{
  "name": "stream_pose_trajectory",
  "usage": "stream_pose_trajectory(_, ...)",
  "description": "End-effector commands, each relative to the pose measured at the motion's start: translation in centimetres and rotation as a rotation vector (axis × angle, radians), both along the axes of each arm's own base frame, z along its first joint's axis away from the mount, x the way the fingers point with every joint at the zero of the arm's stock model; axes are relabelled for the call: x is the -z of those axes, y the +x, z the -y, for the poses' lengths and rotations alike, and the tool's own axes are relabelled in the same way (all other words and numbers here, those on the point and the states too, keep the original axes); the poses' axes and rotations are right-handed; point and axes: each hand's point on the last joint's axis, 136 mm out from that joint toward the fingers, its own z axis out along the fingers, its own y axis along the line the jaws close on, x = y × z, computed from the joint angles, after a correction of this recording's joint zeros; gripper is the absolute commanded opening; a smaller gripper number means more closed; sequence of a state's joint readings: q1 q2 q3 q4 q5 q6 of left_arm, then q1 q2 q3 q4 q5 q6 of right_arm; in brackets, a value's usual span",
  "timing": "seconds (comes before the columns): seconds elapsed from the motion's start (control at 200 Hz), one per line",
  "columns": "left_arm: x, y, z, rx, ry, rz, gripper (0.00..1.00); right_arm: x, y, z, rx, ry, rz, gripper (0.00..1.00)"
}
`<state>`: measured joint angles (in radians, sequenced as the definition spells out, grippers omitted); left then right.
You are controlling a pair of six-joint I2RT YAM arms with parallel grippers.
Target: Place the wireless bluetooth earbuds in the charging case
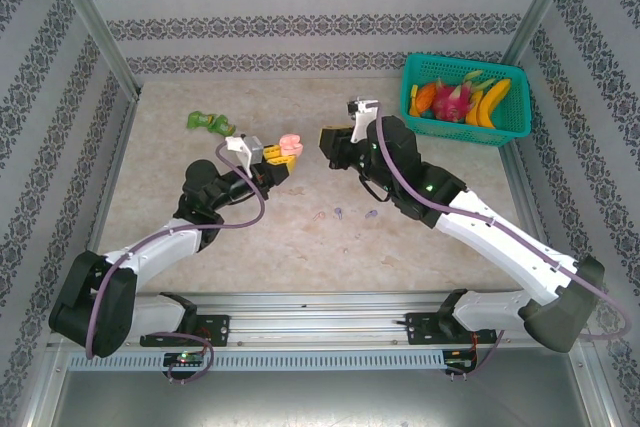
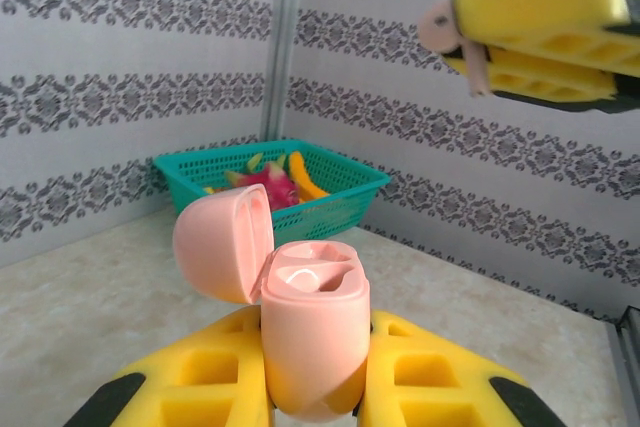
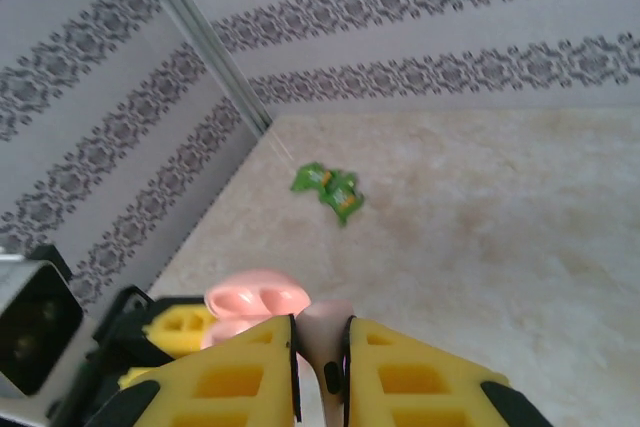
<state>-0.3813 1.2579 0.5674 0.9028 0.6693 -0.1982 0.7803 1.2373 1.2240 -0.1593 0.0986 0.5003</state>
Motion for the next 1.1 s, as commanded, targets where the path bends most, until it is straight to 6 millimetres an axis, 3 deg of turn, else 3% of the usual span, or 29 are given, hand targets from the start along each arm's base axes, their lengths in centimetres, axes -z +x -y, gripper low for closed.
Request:
stream_pose_trajectory(0.0,-2.0,-0.4,1.3,0.028,-0.008,0.062,0.00,-3.5,0.2,-0.8,-0.054,0.108,0.108,0.17)
stream_pose_trajectory(0.205,-3.2,-0.7,2.7,0.030,0.051,0.159,0.00,-4.9,-0.2,-0.6,-0.084,0.202,0.174,0.17)
stream_pose_trajectory(0.615,-6.4,-0.4,3.1,-0.024,0.113,0.299,0.00,-6.3,-1.7,0.4,-0.110,0.236,0.267,0.17)
stream_pose_trajectory(1.094,-8.4,-1.7,3.9,0.020,0.117,0.342,0.00,-4.9,-1.3,-0.1,-0.118,0.243,0.238,0.16)
